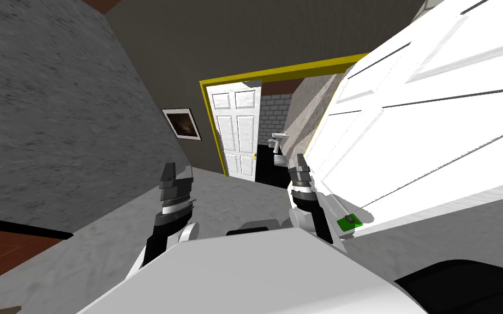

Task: Pull the door open

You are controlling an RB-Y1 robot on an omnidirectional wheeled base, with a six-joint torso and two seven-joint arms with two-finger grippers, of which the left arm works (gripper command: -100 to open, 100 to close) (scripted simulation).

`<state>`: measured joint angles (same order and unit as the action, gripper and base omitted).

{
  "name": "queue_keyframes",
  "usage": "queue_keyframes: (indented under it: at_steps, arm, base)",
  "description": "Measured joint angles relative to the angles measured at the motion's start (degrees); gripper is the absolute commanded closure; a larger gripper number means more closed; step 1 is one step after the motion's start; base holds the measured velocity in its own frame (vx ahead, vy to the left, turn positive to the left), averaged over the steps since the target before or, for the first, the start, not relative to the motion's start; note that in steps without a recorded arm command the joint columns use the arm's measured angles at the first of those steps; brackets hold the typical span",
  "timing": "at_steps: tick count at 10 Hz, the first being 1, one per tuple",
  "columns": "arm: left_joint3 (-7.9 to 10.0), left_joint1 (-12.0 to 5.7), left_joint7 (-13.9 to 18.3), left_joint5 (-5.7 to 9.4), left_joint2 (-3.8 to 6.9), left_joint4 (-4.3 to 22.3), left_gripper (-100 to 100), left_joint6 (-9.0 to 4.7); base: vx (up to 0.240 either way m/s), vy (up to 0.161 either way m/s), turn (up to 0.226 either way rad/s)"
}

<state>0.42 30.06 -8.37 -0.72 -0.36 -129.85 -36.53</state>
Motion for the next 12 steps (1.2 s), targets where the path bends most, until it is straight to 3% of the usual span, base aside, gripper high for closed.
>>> queue_keyframes:
  at_steps: [6, 12]
  arm:
    - [-0.06, -2.19, 1.8, 0.60, 2.20, 7.9, -100, -1.05]
    - [-0.40, -3.98, 3.3, 1.00, 3.65, 14.9, -100, -2.03]
  base:
    - [0.147, -0.064, -0.062]
    - [0.092, -0.035, -0.061]
